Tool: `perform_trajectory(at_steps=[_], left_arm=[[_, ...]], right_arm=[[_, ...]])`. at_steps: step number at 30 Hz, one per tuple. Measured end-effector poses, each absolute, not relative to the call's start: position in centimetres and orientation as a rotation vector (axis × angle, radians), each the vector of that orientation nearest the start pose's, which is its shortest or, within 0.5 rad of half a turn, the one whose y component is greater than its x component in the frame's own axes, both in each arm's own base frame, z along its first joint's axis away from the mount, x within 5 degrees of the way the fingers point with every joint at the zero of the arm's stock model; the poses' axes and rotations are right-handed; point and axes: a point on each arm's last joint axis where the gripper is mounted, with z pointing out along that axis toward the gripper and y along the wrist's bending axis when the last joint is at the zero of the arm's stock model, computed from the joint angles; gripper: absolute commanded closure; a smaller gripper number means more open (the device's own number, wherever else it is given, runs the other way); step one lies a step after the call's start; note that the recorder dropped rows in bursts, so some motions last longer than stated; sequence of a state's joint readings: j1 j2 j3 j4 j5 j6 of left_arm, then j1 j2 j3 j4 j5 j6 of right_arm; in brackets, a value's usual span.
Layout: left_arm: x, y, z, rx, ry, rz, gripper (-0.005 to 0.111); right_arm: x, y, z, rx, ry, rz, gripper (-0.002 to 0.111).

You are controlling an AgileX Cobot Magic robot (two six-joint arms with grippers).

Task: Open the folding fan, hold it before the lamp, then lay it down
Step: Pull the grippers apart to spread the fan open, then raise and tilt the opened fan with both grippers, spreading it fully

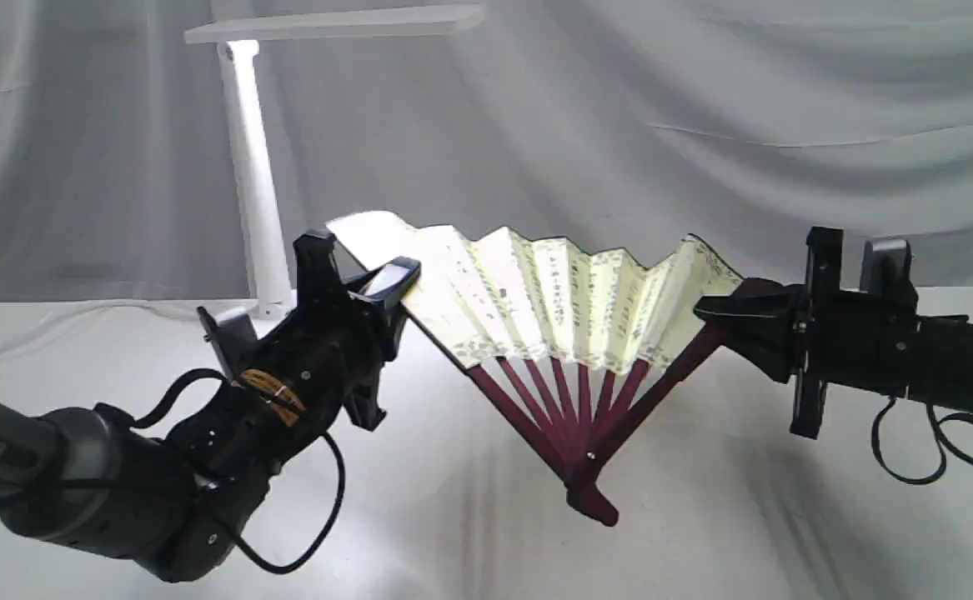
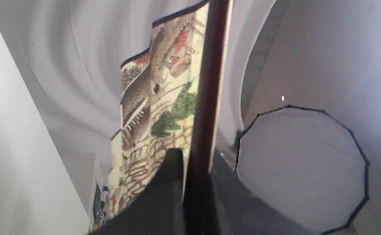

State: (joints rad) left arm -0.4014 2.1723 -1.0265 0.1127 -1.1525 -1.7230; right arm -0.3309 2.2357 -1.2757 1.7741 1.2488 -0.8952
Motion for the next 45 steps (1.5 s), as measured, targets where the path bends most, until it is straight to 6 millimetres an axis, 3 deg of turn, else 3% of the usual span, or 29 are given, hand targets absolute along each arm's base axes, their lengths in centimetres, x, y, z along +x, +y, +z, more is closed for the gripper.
perform_trajectory(at_steps=[13,45], left_arm=[[36.1,-15.0,14.5,-1.050,1.384,-1.579,0.107],[36.2,-14.2,14.9,-1.126,1.288,-1.507,0.107]], right_arm=[[41.8,-5.7,15.7,0.629,1.917,1.690,0.108],[41.8,-5.9,15.6,0.648,1.917,1.683,0.108]])
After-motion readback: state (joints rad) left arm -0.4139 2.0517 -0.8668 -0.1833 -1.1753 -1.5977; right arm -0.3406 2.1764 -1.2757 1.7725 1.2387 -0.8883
